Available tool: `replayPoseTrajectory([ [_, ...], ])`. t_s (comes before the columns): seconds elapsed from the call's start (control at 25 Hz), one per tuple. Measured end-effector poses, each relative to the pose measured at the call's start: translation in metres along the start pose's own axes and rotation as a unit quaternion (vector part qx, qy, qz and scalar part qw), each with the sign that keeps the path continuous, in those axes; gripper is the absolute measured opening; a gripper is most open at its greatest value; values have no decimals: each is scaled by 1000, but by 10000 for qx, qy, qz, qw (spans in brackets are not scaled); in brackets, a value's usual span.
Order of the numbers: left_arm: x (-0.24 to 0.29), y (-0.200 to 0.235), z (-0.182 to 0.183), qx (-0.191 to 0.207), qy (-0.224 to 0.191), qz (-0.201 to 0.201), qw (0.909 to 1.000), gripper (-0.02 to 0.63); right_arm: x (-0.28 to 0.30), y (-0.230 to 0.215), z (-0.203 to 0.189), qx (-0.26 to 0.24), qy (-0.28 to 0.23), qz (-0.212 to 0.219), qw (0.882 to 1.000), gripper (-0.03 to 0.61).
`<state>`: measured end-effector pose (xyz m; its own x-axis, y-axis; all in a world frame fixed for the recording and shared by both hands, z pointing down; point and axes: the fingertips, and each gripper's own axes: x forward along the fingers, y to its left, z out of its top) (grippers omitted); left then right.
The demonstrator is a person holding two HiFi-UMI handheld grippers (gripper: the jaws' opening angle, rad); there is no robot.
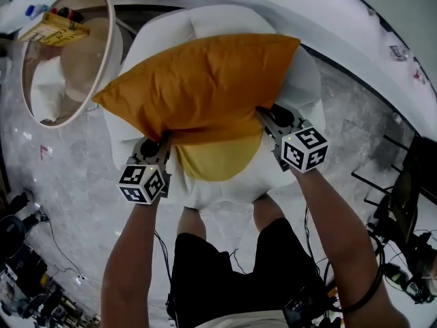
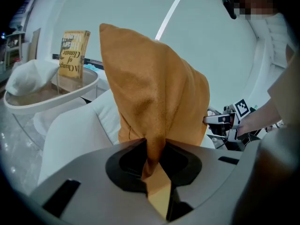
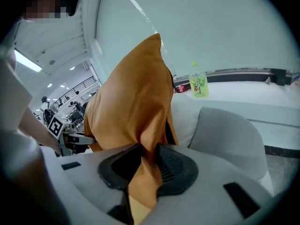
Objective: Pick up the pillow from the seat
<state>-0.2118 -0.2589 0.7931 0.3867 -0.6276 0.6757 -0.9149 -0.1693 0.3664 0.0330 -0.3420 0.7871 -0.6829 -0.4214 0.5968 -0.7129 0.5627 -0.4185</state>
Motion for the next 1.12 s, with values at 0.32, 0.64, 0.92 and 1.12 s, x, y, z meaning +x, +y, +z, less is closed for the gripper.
replayPoseTrajectory([
  [0.32,-36,-17,-5,-75,-195,40,9998,78,-25,23,4,-128,-148,17,9998,106],
  [0.64,-74,-30,-12,-348,-323,114,9988,78,-51,52,7,-533,-101,40,9985,101],
  [0.92,-109,-50,-30,-498,-231,24,9985,78,-92,79,-17,-95,9,58,9999,98],
  [1.12,-130,-72,-45,-557,-108,-109,9983,78,-124,89,-43,243,213,30,9995,97],
])
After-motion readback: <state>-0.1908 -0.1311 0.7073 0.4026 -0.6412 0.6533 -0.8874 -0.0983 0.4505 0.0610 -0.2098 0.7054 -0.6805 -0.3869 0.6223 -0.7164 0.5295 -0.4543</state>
